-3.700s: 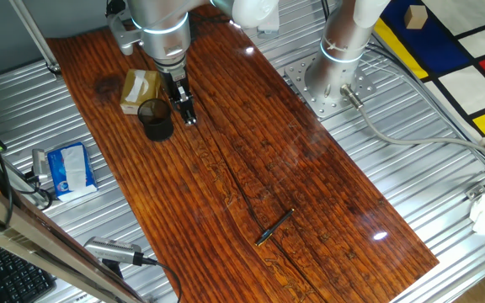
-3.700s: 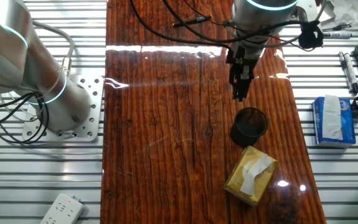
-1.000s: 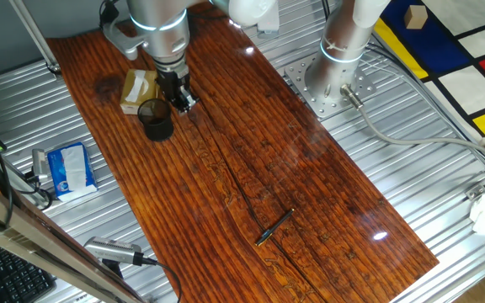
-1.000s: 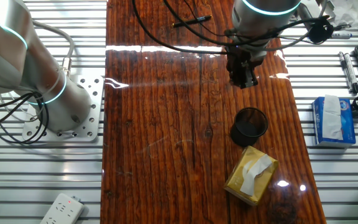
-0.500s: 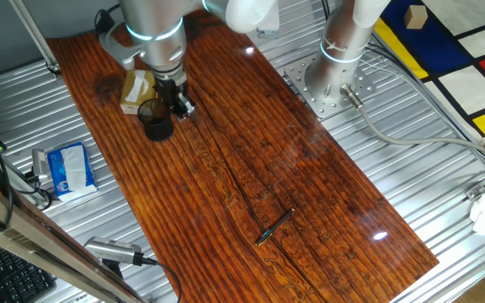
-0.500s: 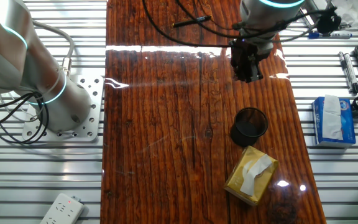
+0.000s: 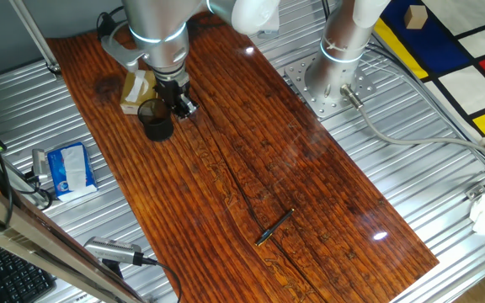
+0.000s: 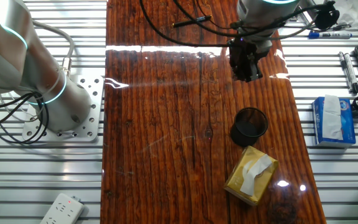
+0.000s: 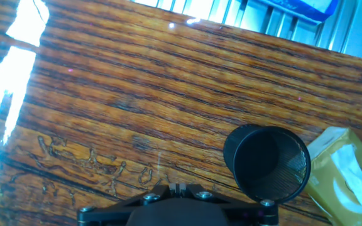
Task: Put the pen into the pen holder
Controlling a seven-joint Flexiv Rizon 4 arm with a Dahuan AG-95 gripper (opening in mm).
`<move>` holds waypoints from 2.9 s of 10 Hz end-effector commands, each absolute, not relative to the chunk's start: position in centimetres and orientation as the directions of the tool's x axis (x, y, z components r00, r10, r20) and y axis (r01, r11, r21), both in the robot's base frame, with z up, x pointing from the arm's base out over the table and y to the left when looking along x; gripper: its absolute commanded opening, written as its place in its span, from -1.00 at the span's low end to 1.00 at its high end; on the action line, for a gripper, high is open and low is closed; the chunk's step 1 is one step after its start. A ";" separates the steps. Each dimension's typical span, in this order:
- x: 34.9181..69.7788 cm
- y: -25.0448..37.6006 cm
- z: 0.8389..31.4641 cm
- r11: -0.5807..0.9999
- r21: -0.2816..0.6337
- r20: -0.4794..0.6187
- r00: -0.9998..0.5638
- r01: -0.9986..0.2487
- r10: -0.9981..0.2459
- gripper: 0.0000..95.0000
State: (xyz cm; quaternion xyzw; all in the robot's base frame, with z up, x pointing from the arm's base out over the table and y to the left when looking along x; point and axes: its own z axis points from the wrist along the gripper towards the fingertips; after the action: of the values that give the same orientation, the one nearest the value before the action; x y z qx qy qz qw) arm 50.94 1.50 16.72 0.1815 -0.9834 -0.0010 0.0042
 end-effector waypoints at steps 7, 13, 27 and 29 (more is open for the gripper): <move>50.9 1.1 17.1 0.929 0.009 0.014 -0.929 -0.370 -0.371 -1.00; 50.9 1.1 17.1 0.856 0.030 0.031 -0.855 -0.517 -0.517 -1.00; 50.9 1.1 17.1 0.618 0.057 0.015 -0.619 -0.784 -0.786 -1.00; 50.9 1.1 17.1 0.609 0.054 0.020 -0.609 -0.791 -0.793 -1.00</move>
State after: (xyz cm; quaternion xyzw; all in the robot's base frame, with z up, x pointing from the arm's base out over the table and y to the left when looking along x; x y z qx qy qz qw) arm 50.84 1.12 17.13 0.4417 -0.8967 -0.0193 0.0211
